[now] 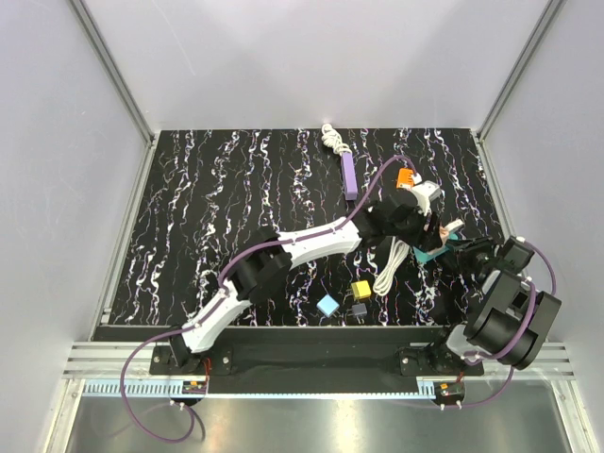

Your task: Pull the plug off the socket

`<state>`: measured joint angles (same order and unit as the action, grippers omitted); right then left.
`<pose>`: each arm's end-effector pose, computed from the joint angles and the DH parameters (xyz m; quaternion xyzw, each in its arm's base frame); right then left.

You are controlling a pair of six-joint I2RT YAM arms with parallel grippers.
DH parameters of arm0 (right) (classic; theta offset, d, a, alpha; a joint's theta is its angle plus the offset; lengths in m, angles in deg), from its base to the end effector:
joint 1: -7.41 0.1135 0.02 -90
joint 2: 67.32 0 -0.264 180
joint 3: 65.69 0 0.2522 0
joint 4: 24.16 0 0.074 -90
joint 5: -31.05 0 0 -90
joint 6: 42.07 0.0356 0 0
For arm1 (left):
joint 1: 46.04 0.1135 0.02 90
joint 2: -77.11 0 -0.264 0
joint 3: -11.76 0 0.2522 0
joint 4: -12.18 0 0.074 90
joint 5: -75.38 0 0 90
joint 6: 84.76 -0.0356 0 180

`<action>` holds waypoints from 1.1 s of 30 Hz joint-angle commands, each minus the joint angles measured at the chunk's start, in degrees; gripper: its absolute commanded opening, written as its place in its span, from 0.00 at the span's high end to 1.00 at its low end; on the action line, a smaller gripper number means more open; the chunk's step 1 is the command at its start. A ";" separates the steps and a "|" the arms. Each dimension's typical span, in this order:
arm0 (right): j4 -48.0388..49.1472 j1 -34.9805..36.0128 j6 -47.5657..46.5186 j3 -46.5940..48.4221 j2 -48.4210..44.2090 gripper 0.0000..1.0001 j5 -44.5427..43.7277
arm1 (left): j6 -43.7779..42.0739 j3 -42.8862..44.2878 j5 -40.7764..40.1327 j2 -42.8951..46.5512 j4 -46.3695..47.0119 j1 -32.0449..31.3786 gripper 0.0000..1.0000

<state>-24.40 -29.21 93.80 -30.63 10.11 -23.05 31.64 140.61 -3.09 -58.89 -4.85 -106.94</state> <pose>0.1927 -0.1172 0.1316 0.4812 0.7367 0.3121 0.3583 0.2659 -0.4923 0.2209 0.2998 0.7815 -0.4341 0.3329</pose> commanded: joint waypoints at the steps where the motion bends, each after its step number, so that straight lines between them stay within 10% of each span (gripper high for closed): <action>1: -3.68 1.73 -5.26 0.24 -1.30 1.00 -8.21 | 1.82 9.01 3.33 1.09 6.17 -1.41 1.00; 16: -5.87 6.73 -9.13 1.46 -5.62 1.00 -12.96 | 5.24 15.43 8.24 -2.77 15.22 1.40 1.00; 26: -5.52 9.55 -10.01 1.55 -6.85 1.00 -15.24 | 25.26 19.29 7.45 -4.88 19.09 5.97 1.00; 33: -5.61 10.52 -10.36 1.90 -6.50 1.00 -15.69 | 10.55 20.36 12.90 -4.19 19.09 4.58 1.00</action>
<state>-23.66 -20.91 88.88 -27.57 3.40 -42.08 46.50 156.32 4.69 -68.64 -5.92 -101.85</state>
